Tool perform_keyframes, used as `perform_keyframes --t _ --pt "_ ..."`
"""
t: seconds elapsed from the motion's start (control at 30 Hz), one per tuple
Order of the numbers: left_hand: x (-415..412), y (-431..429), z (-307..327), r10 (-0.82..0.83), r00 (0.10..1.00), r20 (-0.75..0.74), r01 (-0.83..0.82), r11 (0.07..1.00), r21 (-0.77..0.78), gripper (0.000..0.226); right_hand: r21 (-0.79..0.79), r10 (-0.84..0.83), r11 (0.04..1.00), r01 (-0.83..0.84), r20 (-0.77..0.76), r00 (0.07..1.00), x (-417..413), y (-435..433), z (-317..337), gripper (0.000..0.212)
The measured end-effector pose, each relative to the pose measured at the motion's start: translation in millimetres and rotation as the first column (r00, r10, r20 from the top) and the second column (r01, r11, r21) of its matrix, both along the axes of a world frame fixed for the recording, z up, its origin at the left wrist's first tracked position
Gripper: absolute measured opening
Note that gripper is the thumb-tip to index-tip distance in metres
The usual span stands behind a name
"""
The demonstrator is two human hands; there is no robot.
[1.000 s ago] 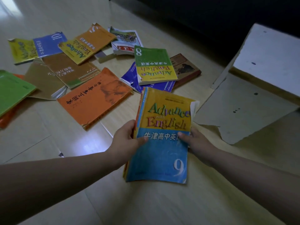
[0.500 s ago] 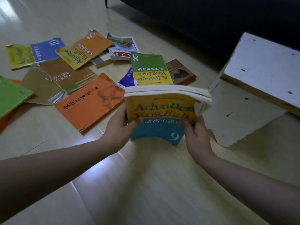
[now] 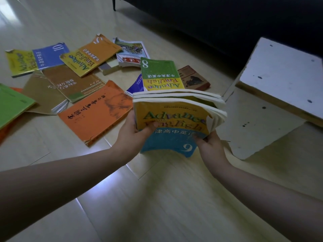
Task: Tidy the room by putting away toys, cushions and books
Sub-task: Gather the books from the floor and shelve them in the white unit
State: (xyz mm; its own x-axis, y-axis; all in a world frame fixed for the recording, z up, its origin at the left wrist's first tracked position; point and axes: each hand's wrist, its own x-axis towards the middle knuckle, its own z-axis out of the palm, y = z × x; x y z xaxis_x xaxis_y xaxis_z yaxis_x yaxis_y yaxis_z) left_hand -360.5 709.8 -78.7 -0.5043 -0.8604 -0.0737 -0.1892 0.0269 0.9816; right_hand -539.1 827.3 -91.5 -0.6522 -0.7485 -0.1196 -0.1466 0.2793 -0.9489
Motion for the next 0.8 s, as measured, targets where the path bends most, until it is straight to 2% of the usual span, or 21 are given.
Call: perform_keyframes --t 0.23,0.43,0.63,0.8 --pt "-1 1 -9 0.016 0.999 0.037 -0.015 1.000 -0.020 0.056 -0.001 -0.035 0.999 0.035 0.029 0.999 -2 0 -2 0.022" --pt "2 -2 -13 0.042 0.988 0.147 -0.036 0.998 -0.043 0.034 -0.003 -0.012 1.000 0.012 -0.002 1.000 -5 1 -5 0.011" --pt "4 -2 -6 0.023 0.990 0.136 -0.016 0.998 -0.055 0.029 -0.010 -0.008 1.000 0.008 -0.041 0.999 -6 5 -7 0.009" --pt "8 8 3 0.001 0.999 0.053 -0.002 1.000 0.016 0.027 0.025 -0.030 0.999 0.033 -0.097 0.995 -7 9 0 0.013"
